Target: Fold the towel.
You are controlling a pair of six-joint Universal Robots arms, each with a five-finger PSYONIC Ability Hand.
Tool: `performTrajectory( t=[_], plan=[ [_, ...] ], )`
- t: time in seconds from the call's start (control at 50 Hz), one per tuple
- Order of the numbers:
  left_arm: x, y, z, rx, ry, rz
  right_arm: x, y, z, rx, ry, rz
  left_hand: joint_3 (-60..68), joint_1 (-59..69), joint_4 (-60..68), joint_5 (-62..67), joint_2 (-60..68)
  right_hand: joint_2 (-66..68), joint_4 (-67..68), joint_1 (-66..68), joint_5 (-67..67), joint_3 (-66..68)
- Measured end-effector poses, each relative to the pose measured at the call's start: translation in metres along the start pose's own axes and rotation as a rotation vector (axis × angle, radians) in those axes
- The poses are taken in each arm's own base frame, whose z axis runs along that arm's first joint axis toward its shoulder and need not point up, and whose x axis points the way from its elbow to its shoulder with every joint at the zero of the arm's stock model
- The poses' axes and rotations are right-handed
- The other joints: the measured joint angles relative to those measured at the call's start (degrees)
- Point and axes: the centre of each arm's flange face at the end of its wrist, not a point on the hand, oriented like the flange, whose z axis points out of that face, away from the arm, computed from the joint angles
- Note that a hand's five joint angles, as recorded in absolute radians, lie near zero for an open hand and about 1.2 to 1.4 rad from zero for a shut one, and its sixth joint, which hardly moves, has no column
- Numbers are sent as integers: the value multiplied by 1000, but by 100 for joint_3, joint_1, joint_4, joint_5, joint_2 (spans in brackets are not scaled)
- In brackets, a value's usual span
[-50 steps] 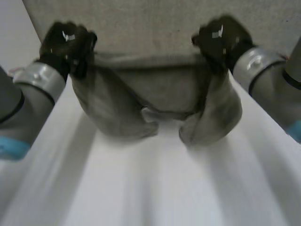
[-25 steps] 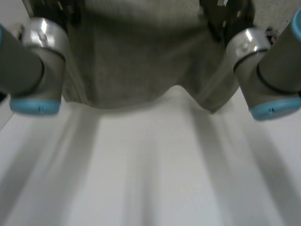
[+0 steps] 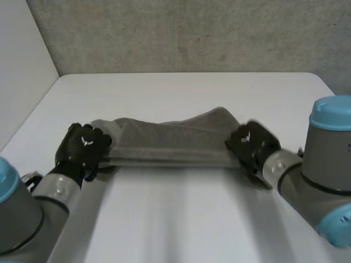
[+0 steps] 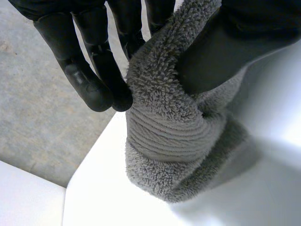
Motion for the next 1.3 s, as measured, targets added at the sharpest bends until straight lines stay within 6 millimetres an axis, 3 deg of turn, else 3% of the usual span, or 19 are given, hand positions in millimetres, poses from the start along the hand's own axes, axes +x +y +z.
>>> performTrajectory(
  t=[0.08,0.14,0.32,0.44,0.5,0.58,0.6,0.7,0.82,0.88,0.96,1.04,1.1,1.16,1.3],
  plan=[
    [-2,-6,-9,21,-8,1,-5,2,-15,-56,-74,6,0,0,0,0,0,0,0,0,14,0],
    [-15,-25,-11,82,-49,2,7,-11,-26,-42,-59,12,0,0,0,0,0,0,0,0,14,0],
    [-87,-120,-20,312,-228,-4,102,-91,-77,244,276,85,5,0,0,1,0,0,0,0,15,0],
    [-115,-151,-20,358,-274,-22,135,-114,-98,319,358,108,8,0,0,2,0,0,0,47,15,0],
    [-118,-151,-9,339,-267,-27,141,-114,-91,297,343,103,8,0,0,9,0,0,0,132,15,0],
    [-112,-139,22,281,-233,-23,142,-104,-61,235,294,68,10,0,0,32,0,0,0,239,82,0],
    [-108,-132,40,254,-216,-14,140,-99,-43,207,273,37,11,0,0,34,0,1,0,283,160,0],
    [-102,-119,93,215,-203,37,140,-91,11,174,269,-79,15,0,0,51,0,28,0,341,319,1],
    [-119,-134,133,273,-304,105,169,-115,52,299,506,-173,17,0,0,100,0,28,0,429,421,18],
    [-141,-160,137,362,-425,102,193,-137,53,421,693,-183,19,0,0,162,0,28,0,488,465,25],
    [-170,-198,125,520,-593,36,216,-161,32,558,852,-156,20,0,0,242,-3,28,0,514,474,26],
    [-183,-216,109,624,-665,-30,221,-167,14,616,866,-119,20,0,0,269,-3,29,0,531,476,26],
    [-180,-212,104,641,-652,-61,210,-159,15,599,783,-96,20,0,0,286,5,29,0,534,477,26],
    [-165,-192,108,597,-587,-63,188,-141,24,536,650,-79,21,1,0,305,26,39,0,537,477,27],
    [-106,-103,119,361,-359,-35,121,-85,51,317,326,-38,21,2,0,322,26,49,0,543,475,27]
  ],
)
